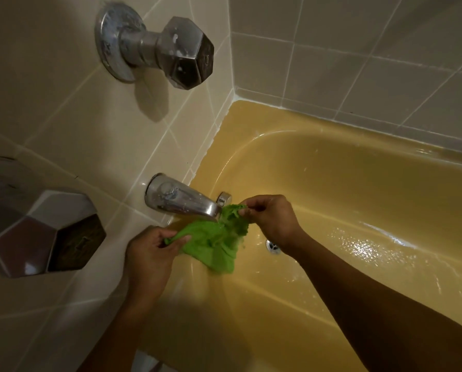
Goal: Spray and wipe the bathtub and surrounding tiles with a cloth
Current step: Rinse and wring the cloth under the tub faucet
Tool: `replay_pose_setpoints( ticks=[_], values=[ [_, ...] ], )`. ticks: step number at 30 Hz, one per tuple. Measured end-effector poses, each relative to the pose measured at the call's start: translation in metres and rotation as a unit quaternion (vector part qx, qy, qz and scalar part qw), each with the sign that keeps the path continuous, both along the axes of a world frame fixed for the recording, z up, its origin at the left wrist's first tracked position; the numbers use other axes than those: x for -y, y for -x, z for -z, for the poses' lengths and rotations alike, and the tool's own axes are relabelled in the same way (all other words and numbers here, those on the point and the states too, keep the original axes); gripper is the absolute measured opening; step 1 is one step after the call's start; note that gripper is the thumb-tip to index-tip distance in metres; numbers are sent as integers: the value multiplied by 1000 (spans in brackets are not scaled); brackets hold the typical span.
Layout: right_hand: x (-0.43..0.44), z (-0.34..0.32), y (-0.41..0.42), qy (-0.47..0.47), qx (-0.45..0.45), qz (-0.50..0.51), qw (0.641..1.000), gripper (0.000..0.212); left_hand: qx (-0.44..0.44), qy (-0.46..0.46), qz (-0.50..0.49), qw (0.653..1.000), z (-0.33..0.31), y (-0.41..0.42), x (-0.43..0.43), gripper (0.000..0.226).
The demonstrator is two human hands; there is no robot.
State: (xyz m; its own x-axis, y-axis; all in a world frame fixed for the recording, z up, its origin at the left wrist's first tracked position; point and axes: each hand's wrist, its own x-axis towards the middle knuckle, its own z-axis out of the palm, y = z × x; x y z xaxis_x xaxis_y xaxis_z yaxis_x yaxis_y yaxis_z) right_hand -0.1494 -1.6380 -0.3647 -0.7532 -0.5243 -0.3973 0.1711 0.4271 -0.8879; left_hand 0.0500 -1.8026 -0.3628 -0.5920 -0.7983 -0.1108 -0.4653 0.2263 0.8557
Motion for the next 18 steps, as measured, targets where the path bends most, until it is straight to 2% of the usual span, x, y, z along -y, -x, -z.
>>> replay_pose_setpoints(
  ticks=[3,7,9,13,18],
  values=[
    [19,1,-11,-8,-4,-33,999,14,-17,23,-29,999,1,-2,-7,14],
    [35,-3,-20,-13,-14,-73,997,16,-2,100,-2,995,-4,-4,-9,33],
    [38,-2,-22,-15,-5,-60,998,16,7,125,-6,992,-9,-5,-10,37],
    [34,-2,-23,-36,-58,-81,994,17,12,130,-25,991,-16,-8,-8,23],
    [23,-5,-8,-13,-41,-6,999,12,36,154,-55,986,-23,-8,-5,14]
  ],
)
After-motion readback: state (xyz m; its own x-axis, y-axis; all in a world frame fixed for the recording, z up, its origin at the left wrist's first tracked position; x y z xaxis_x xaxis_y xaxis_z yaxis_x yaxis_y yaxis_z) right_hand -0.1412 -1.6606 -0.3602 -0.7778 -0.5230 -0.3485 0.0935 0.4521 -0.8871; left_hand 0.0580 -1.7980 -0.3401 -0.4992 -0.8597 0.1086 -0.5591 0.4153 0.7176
